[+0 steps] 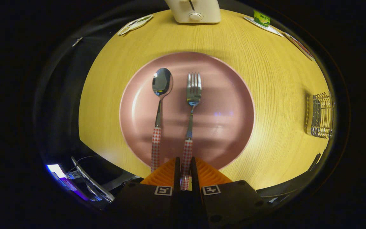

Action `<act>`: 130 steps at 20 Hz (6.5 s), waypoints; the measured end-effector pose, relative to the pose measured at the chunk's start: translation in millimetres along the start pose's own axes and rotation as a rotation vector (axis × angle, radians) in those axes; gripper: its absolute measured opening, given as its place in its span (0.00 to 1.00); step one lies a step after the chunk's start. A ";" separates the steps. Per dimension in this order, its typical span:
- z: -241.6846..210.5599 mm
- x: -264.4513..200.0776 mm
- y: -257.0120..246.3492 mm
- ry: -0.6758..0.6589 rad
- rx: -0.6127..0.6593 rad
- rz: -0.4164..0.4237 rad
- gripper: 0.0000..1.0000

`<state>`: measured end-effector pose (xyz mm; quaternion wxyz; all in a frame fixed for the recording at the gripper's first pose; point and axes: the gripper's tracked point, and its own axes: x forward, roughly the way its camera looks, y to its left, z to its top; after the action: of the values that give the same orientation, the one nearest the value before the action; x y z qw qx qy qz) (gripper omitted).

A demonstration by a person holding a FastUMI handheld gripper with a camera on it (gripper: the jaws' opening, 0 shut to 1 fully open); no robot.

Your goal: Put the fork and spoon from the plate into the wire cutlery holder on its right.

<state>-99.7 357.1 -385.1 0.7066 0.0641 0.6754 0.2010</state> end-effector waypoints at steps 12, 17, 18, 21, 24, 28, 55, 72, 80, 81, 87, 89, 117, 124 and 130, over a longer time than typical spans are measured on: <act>13.5 -96.9 -27.9 -0.146 -0.020 0.137 0.11; 3.6 -158.2 -93.4 -0.156 -0.070 0.105 0.12; 0.5 -168.0 -107.6 -0.150 -0.067 0.103 0.11; -10.6 -197.5 -155.7 -0.119 -0.043 0.080 0.11; -19.1 -216.3 -203.4 -0.049 -0.026 0.034 0.11; -31.2 -229.2 -245.2 0.088 -0.048 -0.013 0.11; 13.8 -158.6 -288.4 0.673 -0.040 -0.092 0.12; 49.4 -218.2 -207.0 0.109 -0.073 0.090 0.35; 28.5 -184.0 -55.4 0.001 -0.138 0.281 0.35; 26.1 -177.1 -41.1 0.012 -0.138 0.300 0.35; 20.6 -115.1 23.6 0.052 -0.112 0.318 0.35; 20.6 -92.0 36.0 0.062 -0.108 0.301 0.35; 23.4 -74.8 35.5 0.007 0.020 0.325 0.13; 29.7 -169.7 -44.0 -0.113 0.066 0.317 0.13; 20.2 -216.4 -119.4 -0.126 0.094 0.274 0.13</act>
<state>-57.9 171.8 -225.6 0.7099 0.2011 0.6232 0.2592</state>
